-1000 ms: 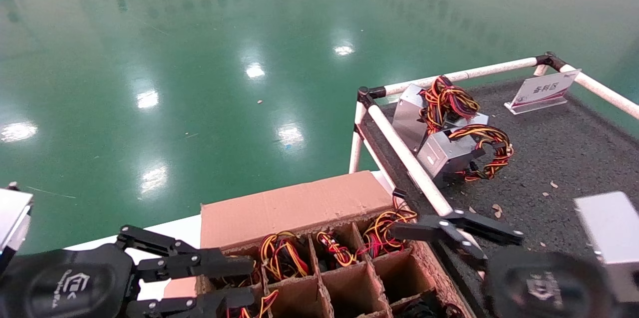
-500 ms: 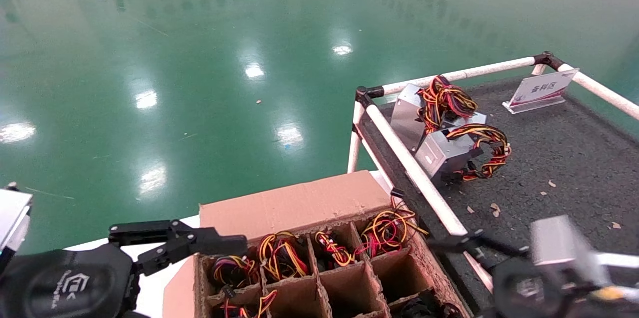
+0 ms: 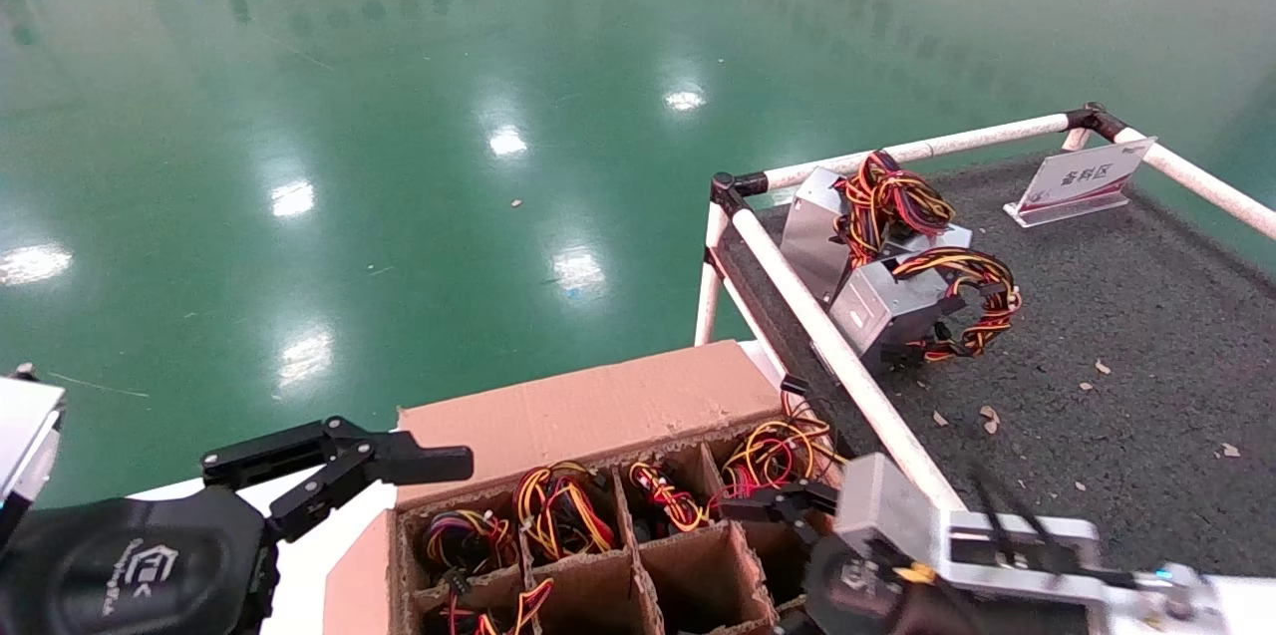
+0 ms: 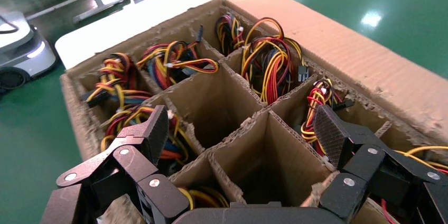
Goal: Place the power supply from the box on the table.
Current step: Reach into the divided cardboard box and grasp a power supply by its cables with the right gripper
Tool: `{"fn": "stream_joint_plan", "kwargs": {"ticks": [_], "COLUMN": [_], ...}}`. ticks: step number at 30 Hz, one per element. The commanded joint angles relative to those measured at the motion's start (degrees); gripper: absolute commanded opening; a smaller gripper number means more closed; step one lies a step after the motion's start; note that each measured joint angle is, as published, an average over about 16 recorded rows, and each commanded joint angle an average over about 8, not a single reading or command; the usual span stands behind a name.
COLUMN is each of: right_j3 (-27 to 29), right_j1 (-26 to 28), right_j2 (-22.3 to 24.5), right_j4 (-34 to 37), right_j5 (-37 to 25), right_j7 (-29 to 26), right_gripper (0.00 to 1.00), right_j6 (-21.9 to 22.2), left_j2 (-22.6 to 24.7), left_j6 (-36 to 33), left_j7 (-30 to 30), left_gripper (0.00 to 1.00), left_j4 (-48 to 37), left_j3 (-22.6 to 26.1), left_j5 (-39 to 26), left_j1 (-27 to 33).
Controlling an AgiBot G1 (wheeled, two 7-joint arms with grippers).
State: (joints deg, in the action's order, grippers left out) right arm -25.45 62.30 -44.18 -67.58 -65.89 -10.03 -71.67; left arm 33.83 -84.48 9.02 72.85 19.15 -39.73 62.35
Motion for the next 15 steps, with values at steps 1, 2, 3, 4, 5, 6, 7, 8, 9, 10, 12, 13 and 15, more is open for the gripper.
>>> {"fn": "stream_joint_plan", "kwargs": {"ticks": [1, 2, 3, 4, 5, 6, 7, 8, 9, 10, 12, 13, 15], "right_j3": [-0.79, -1.15, -1.49, -1.8, -2.11, -2.4, -2.64, -2.88, -3.1, -3.29, -3.62, -3.75, -4.0], "right_j1": [0.3, 0.54, 0.79, 1.03, 1.28, 1.55, 1.79, 2.05, 2.33, 2.62, 3.28, 3.62, 4.3], "right_j2": [-1.32, -1.9, -2.47, -3.01, -3.57, -4.11, -4.59, -5.08, -5.61, -6.13, -7.21, -7.7, -8.75], "right_j4": [0.02, 0.27, 0.53, 0.84, 1.19, 1.57, 1.94, 2.37, 2.85, 3.37, 4.54, 5.14, 6.51], "right_j5": [-1.33, -2.01, -2.68, -3.3, -3.89, -4.45, -4.92, -5.39, -5.84, -6.23, -6.92, -7.21, -7.82], "right_j7": [-0.79, -1.17, -1.5, -1.74, -1.95, -2.11, -2.21, -2.27, -2.31, -2.31, -2.27, -2.23, -2.11], "right_gripper": [1.0, 1.0, 1.0, 1.0, 1.0, 1.0, 1.0, 1.0, 1.0, 1.0, 1.0, 1.0, 1.0], "right_j6": [1.22, 1.77, 2.3, 2.79, 3.23, 3.63, 3.98, 4.33, 4.7, 5.04, 5.67, 5.95, 6.64], "left_j2": [0.0, 0.0, 0.0, 0.0, 0.0, 0.0, 0.0, 0.0, 0.0, -0.01, -0.01, -0.01, -0.01], "left_j6": [0.0, 0.0, 0.0, 0.0, 0.0, 0.0, 0.0, 0.0, 0.0, 0.01, 0.01, 0.01, 0.01], "left_j7": [0.0, 0.0, 0.0, 0.0, 0.0, 0.0, 0.0, -0.01, -0.01, -0.01, -0.01, -0.01, -0.01], "left_gripper": [1.0, 1.0, 1.0, 1.0, 1.0, 1.0, 1.0, 1.0, 1.0, 1.0, 1.0, 1.0, 1.0], "left_j4": [0.0, 0.0, 0.0, 0.0, 0.0, 0.0, 0.0, 0.0, 0.0, 0.0, 0.0, 0.0, 0.0], "left_j3": [0.0, 0.0, 0.0, 0.01, 0.01, 0.01, 0.01, 0.01, 0.01, 0.01, 0.02, 0.02, 0.02], "left_j5": [0.0, 0.0, 0.0, 0.0, 0.0, 0.01, 0.01, 0.01, 0.01, 0.01, 0.01, 0.01, 0.01], "left_j1": [0.0, 0.0, 0.0, 0.0, 0.0, 0.0, 0.0, 0.0, 0.0, 0.0, 0.0, 0.0, 0.0]}}
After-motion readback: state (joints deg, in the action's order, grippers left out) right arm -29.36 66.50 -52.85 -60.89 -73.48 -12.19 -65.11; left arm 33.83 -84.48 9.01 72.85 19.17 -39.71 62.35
